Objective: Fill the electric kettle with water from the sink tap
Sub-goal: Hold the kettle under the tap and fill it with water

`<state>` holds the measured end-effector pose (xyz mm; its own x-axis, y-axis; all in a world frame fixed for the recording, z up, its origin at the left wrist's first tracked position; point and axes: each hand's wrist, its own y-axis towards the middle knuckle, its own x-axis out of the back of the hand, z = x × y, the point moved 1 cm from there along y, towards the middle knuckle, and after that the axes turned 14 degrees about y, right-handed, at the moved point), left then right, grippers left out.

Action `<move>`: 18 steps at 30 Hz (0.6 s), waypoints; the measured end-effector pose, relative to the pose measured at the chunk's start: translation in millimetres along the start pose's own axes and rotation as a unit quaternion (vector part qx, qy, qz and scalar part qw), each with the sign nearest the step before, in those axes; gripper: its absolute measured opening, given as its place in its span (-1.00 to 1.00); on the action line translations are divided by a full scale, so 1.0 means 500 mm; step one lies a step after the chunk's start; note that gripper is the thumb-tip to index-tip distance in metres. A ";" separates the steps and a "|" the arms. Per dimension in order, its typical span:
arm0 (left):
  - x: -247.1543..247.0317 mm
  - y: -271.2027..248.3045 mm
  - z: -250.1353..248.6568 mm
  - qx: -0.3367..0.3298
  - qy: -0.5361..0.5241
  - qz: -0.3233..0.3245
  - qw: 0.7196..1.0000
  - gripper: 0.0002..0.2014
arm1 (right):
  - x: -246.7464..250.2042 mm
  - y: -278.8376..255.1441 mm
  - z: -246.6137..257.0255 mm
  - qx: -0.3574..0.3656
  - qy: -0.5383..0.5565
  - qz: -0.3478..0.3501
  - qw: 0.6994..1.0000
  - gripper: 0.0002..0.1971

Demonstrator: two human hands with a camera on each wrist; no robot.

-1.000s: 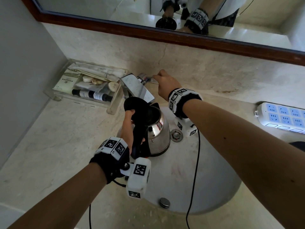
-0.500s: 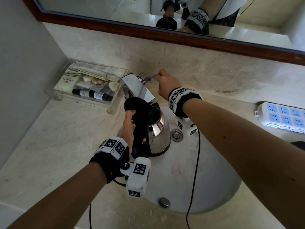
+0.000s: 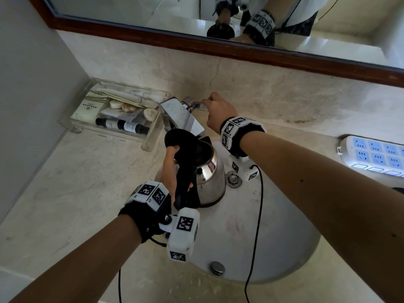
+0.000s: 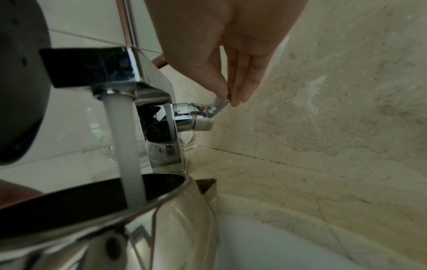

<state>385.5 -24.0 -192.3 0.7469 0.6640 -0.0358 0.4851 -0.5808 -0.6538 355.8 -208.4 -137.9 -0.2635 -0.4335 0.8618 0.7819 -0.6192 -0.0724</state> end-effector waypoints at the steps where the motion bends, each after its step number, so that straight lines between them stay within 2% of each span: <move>1: 0.000 0.000 0.000 0.000 0.002 0.000 1.000 -0.27 | 0.000 0.000 0.001 0.000 0.000 0.001 1.000 -0.51; 9: 0.007 0.010 -0.001 -0.009 0.011 0.018 1.000 -0.26 | 0.002 -0.001 0.002 -0.007 0.009 -0.001 1.000 -0.52; 14: 0.009 0.009 -0.005 -0.019 0.013 0.037 0.999 -0.39 | 0.003 -0.001 0.001 -0.008 0.017 -0.004 1.000 -0.52; 18: 0.012 0.011 -0.004 -0.014 0.020 0.041 0.999 -0.38 | 0.002 0.000 0.001 -0.010 0.021 -0.005 1.000 -0.51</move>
<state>393.5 -24.0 -194.7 0.8019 0.5946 -0.0575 0.4339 -0.6459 -0.6282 356.0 -208.6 -136.8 -0.2963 -0.4540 0.8403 0.7680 -0.6363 -0.0730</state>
